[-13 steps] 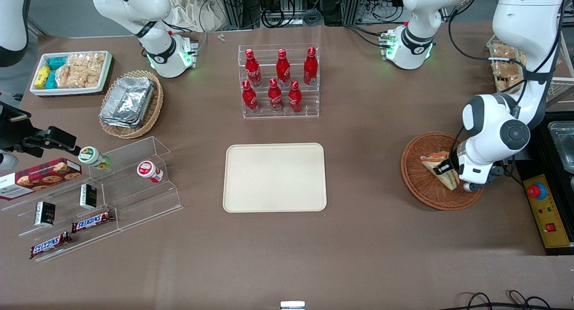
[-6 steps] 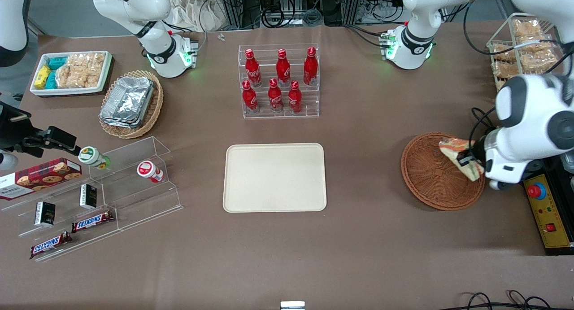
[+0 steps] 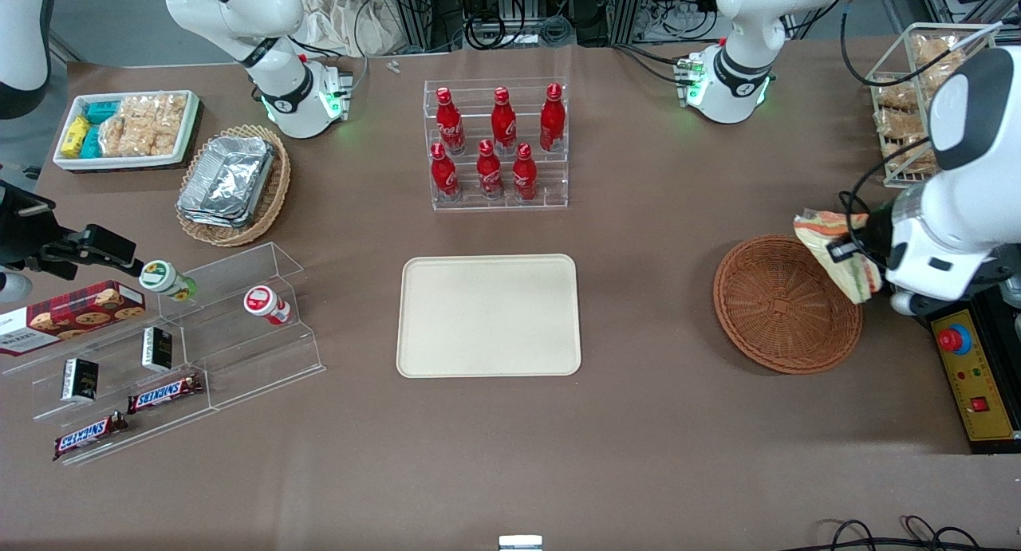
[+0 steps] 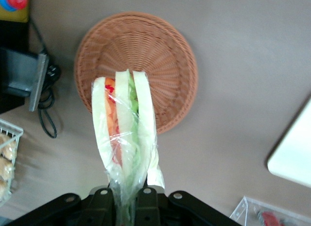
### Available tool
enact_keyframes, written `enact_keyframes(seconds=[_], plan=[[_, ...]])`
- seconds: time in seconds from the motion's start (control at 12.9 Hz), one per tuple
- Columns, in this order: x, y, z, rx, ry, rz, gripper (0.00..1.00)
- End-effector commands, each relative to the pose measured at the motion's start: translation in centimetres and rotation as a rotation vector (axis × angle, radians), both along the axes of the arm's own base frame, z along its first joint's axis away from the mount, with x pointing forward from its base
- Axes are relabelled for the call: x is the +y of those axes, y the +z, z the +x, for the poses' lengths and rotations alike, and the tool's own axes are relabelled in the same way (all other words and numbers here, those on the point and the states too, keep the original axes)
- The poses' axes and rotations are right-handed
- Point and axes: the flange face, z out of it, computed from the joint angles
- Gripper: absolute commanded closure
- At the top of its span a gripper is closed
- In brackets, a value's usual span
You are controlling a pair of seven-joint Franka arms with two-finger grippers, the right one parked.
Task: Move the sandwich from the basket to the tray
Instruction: 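Carry the sandwich with the left gripper over the cream tray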
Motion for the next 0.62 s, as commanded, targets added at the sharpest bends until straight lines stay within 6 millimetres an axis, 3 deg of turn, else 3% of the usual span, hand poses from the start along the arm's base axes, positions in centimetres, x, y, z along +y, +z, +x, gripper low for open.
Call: enact_keyframes(seconds=[0.0, 0.31, 0.54], plan=[[-6.4, 1.1, -1.4, 0.006, -0.192, -0.046, 0.86], [-18.0, -1.0, -3.2, -0.046, -0.343, -0.132, 0.90], [-25.3, -4.5, -4.0, -0.084, -0.338, -0.174, 0.91]])
